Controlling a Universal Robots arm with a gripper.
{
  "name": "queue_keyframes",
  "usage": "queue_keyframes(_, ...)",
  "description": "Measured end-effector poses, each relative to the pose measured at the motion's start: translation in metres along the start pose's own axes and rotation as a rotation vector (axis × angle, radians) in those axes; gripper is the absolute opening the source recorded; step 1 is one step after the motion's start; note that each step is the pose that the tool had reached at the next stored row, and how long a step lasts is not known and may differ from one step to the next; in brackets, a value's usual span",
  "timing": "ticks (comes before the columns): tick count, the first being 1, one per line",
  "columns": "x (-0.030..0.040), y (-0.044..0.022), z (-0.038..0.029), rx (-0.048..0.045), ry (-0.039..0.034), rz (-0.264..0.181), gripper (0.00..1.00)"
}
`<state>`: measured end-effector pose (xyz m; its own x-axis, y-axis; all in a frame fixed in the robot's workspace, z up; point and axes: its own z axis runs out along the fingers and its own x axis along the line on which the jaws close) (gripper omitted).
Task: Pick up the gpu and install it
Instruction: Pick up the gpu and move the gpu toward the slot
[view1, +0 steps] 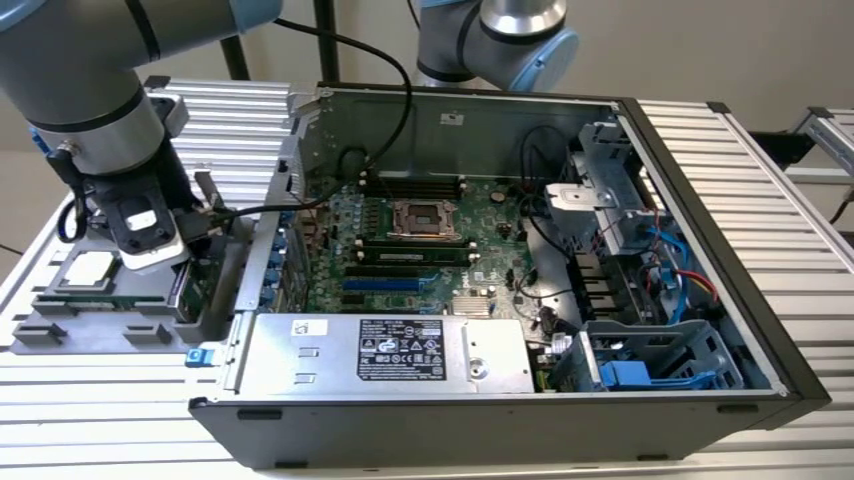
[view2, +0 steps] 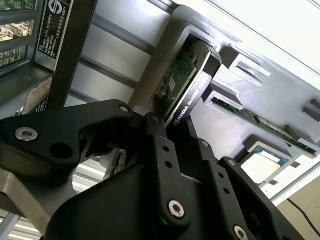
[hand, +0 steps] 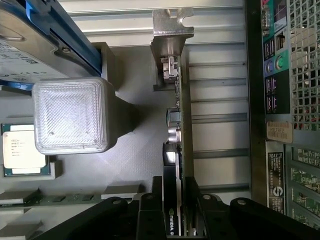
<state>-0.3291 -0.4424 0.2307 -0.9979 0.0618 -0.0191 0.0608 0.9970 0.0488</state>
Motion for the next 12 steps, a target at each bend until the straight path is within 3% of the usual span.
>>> queue_keyframes(6, 0.0, 0.0, -0.0001, -0.0001, 0.0, 0.0, 1.0)
queue_keyframes(7, 0.0, 0.0, -0.0001, -0.0001, -0.0002, 0.0, 0.0)
queue_keyframes(12, 0.0, 0.0, -0.0002, 0.0, -0.0001, 0.0, 0.0)
